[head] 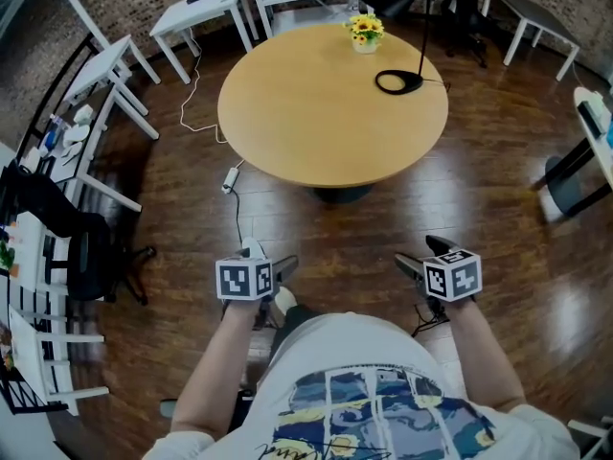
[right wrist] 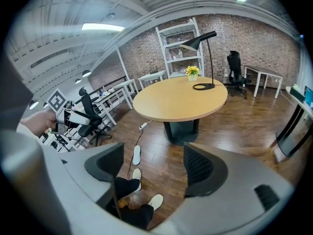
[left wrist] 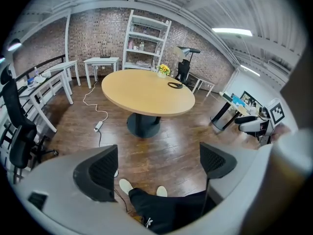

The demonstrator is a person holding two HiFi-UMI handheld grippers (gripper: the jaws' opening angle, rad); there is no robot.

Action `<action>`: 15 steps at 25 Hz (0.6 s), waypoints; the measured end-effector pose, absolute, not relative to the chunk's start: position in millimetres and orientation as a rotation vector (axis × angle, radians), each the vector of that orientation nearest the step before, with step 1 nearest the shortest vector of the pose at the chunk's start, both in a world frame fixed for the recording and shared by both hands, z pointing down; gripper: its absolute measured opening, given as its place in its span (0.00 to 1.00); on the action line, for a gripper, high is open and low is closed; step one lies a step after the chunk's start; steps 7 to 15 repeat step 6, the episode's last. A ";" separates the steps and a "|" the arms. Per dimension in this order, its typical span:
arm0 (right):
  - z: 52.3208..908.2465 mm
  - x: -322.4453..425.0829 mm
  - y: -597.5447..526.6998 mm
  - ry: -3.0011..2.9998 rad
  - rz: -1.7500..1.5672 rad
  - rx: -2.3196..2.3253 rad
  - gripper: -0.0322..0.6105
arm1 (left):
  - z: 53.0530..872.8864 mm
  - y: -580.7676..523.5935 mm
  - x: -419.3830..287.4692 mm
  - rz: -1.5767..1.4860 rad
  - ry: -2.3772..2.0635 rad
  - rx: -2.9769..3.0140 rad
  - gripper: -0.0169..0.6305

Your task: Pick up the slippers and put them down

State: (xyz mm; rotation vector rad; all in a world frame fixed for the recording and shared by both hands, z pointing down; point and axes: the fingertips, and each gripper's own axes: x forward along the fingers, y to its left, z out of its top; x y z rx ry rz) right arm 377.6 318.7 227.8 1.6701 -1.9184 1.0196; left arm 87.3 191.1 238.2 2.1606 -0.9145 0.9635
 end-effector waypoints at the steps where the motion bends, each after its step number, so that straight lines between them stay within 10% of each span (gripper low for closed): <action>1: 227.9 377.5 318.5 -1.916 1.017 1.665 0.68 | 238.7 191.1 86.0 0.965 -0.916 2.156 0.83; 15: 227.2 377.7 325.5 -1.918 0.997 1.645 0.68 | 240.9 198.9 83.1 0.972 -0.928 2.150 0.83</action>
